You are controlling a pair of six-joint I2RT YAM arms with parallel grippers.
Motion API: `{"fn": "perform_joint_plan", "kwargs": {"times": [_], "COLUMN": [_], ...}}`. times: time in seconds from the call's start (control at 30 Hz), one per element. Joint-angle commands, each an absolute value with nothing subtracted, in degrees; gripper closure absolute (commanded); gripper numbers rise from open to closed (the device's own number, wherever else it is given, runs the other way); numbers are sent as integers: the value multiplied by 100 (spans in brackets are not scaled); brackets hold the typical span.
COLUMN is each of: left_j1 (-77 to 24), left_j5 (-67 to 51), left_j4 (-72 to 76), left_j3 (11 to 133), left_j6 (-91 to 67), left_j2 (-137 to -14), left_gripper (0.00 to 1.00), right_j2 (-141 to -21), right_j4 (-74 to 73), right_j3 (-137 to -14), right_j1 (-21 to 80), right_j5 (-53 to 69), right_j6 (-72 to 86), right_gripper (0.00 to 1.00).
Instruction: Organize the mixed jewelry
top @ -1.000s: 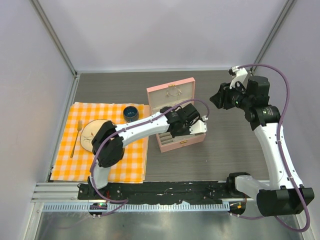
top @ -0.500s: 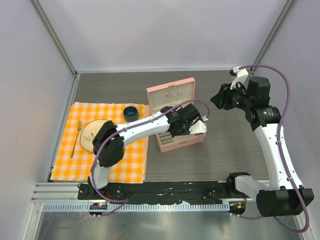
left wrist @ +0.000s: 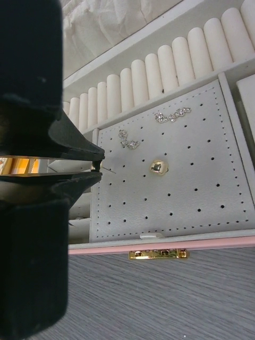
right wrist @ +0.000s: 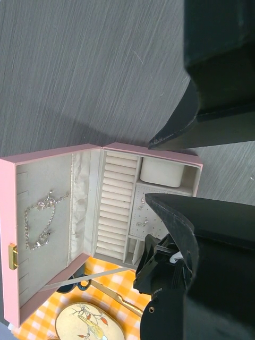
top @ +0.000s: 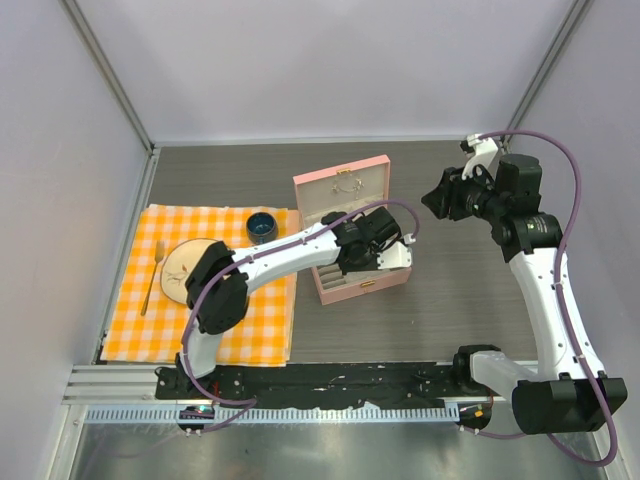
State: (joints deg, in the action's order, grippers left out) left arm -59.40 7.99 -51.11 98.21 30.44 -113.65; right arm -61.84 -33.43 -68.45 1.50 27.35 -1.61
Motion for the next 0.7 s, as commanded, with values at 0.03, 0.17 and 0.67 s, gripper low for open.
{"fn": "perform_joint_plan", "kwargs": {"times": [0.03, 0.17, 0.67], "left_j1": [-5950, -5959, -5959], "left_j5": [800, 747, 650], "left_j4": [-5256, -5282, -5335], "left_j3": [10134, 10169, 10204], "left_j6": [3085, 3067, 3059], "left_j2": [-11470, -11522, -11549], "left_gripper": [100, 100, 100], "right_j2": [-6021, -6021, -6047], "right_j4": [-3094, -3085, -3059], "right_j3": [-6838, -6820, -6811], "right_j1": [97, 88, 79], "right_j5": [2821, 2839, 2883], "right_j6": [-141, -132, -114], "right_gripper": [56, 56, 56]}}
